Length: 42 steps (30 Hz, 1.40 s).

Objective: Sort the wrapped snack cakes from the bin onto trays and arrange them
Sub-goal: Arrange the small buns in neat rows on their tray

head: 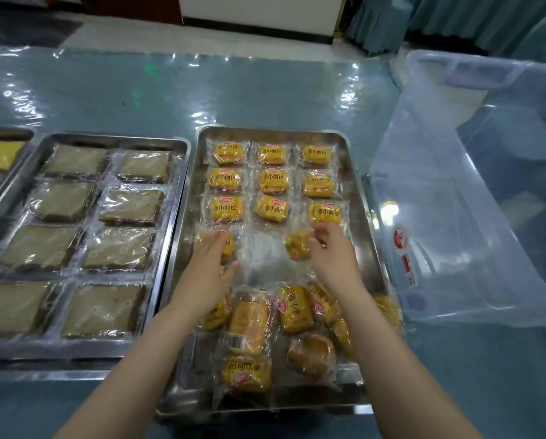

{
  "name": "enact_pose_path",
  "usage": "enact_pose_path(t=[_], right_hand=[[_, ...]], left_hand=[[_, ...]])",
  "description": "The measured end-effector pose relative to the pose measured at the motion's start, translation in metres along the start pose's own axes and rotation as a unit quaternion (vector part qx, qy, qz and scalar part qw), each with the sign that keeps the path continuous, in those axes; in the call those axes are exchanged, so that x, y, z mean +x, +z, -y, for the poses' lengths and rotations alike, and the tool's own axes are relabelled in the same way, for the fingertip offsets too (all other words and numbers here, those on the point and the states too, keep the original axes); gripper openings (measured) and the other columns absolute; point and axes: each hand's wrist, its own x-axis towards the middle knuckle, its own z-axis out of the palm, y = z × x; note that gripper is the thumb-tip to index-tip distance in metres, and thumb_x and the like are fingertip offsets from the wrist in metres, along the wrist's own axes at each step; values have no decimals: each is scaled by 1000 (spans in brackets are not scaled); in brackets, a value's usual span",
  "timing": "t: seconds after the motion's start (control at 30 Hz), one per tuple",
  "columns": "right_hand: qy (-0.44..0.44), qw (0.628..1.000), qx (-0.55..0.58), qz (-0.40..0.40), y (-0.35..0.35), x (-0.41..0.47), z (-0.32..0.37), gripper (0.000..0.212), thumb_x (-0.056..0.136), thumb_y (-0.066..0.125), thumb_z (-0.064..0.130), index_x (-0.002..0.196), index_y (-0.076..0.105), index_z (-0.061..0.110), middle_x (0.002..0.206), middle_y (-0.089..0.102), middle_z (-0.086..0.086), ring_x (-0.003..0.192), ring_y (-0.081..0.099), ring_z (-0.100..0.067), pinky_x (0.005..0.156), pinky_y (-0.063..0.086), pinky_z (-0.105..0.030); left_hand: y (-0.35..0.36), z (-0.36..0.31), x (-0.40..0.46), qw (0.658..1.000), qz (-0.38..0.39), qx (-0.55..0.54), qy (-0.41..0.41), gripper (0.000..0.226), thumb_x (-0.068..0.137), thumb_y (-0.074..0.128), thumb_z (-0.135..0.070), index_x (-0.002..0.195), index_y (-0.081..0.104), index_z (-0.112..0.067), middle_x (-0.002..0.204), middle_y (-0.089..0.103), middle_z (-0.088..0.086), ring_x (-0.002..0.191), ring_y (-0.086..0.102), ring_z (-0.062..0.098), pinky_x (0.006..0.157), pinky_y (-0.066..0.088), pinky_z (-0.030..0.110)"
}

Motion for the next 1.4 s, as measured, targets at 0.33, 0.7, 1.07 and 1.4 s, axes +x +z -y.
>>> enact_pose_path(t=[0.33, 0.7, 1.07, 1.4], right_hand=[[101, 929, 335, 120, -1, -24, 15, 18, 99, 46, 11, 105, 63, 15, 99, 71, -10, 88, 70, -22, 68, 55, -28], [137, 910, 376, 105, 1, -29, 6, 13, 85, 67, 6, 87, 56, 10, 92, 71, -12, 81, 72, -25, 64, 55, -26], [240, 823, 490, 159, 19, -28, 5, 48, 73, 76, 21, 114, 57, 8, 97, 75, -7, 87, 72, -22, 73, 57, -31], [128, 929, 342, 62, 6, 2, 9, 42, 87, 63, 3, 123, 59, 23, 106, 68, 8, 95, 65, -8, 74, 52, -22]], left_hand=[[-5, -36, -4, 939, 14, -331, -95, 20, 86, 65, -20, 104, 66, -12, 83, 73, -3, 78, 69, 10, 70, 54, 25], [-4, -27, -4, 944, -41, -302, -125, 16, 81, 70, -15, 81, 58, -5, 75, 71, 3, 61, 67, 10, 52, 45, 20], [0, -27, 0, 942, -70, -304, -124, 17, 80, 72, -18, 84, 62, -5, 76, 71, 8, 65, 68, 19, 56, 52, 27], [0, -6, 5, 946, -129, -270, -126, 32, 85, 65, -13, 112, 54, -27, 111, 62, -11, 95, 59, 1, 77, 47, 16]])
